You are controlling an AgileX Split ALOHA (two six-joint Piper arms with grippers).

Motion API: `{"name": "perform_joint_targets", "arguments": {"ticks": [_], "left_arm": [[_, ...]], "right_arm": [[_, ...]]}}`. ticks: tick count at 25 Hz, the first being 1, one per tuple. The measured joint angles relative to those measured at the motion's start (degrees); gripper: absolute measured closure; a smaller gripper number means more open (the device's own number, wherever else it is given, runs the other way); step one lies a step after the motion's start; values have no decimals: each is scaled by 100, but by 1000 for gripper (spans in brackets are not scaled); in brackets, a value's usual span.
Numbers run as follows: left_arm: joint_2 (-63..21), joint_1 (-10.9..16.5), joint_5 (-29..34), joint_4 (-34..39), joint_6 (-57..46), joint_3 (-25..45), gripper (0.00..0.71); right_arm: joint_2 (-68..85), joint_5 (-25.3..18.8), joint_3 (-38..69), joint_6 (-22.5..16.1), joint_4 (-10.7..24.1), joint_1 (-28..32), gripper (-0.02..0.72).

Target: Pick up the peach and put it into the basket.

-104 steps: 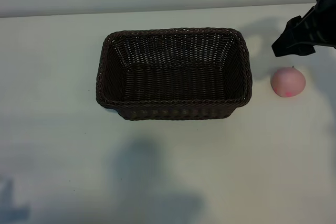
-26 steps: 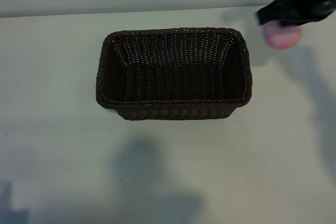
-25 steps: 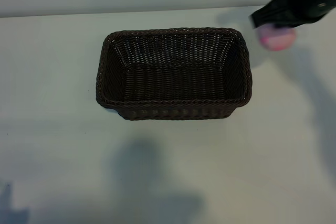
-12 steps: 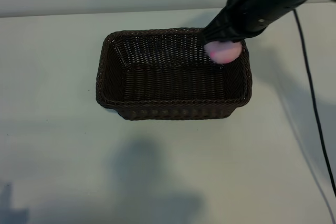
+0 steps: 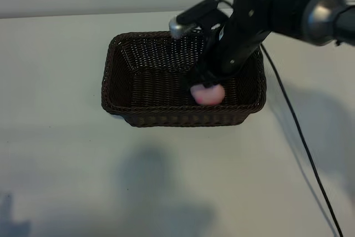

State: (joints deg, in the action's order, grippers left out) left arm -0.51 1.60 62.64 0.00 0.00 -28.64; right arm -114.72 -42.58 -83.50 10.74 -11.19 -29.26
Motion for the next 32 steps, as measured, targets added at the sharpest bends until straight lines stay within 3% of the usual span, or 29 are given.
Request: {"name": "perform_joint_targets", "arguments": {"ticks": [4,12,15,20,24,32], "left_arm": [[0,0,0,0,0,0,116],[0,0,0,0,0,0,116],[0,0,0,0,0,0,116],[0,0,0,0,0,0,116],[0,0,0,0,0,0,116],[0,0,0,0,0,0,117]], "right_arm": [[-115,103,-5,0,50,0,592],[-115,-284,-471,0,50,0,166],[-115,-597,-785,-77,71,0,80],[-115,-1156,-1554,-467,472,159,79],[-115,-1699,-2070,-506,685,649,104],[-115,-2207,-2522,-319,832,2506,108]]}}
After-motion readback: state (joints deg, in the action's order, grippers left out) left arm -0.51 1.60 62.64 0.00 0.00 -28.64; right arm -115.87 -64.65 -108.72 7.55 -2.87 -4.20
